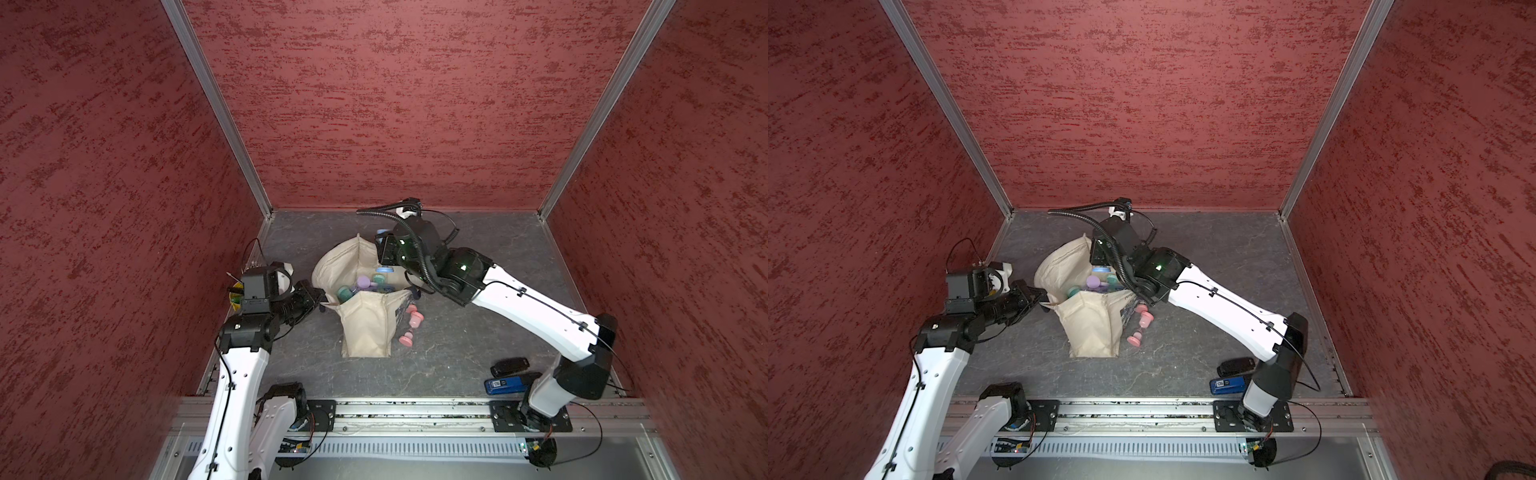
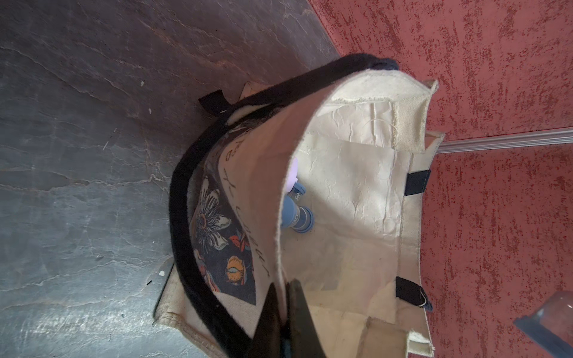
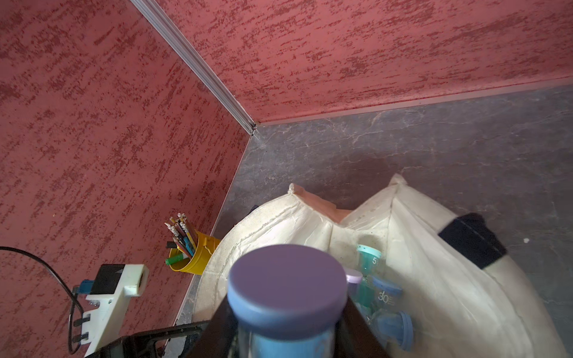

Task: Put the hourglass into the canvas bag
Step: Place the hourglass in the canvas bag.

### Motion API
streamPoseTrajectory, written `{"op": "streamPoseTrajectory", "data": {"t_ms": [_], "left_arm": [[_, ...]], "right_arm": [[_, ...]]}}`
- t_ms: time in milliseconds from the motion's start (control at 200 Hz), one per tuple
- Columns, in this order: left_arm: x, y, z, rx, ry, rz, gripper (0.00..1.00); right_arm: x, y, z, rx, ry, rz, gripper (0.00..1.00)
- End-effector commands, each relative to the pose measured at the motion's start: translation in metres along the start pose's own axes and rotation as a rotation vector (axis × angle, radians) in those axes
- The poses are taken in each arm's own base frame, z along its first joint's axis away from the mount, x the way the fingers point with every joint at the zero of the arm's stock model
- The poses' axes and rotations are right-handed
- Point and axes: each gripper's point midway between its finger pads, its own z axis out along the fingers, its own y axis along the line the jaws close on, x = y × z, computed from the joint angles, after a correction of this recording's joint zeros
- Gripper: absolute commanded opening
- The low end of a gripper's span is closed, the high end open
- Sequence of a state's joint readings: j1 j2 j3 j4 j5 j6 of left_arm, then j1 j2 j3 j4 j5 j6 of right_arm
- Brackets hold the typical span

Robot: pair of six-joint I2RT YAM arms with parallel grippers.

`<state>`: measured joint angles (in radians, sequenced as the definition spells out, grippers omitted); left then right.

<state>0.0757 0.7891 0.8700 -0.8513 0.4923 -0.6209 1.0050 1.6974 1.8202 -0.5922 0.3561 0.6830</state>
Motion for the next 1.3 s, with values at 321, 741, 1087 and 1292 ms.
{"op": "streamPoseTrajectory", "data": {"t_ms": [321, 741, 1087, 1292], "left_arm": [[-0.004, -0.007, -0.005, 0.018, -0.015, 0.011, 0.0], [-0.005, -0.006, -0.003, 0.016, -0.01, -0.002, 0.0], [-0.006, -0.01, -0.004, 0.03, -0.013, 0.002, 0.0], [-0.007, -0.011, -0.005, 0.031, -0.016, 0.003, 0.0]], "right_arm": [[0.008, 0.009, 0.016, 0.035, 0.02, -0.083, 0.09], [0.008, 0.001, 0.03, 0.066, 0.023, -0.09, 0.1], [0.034, -0.012, 0.054, 0.111, 0.082, -0.126, 0.1], [0.061, -0.021, 0.068, 0.119, 0.151, -0.136, 0.09]]}}
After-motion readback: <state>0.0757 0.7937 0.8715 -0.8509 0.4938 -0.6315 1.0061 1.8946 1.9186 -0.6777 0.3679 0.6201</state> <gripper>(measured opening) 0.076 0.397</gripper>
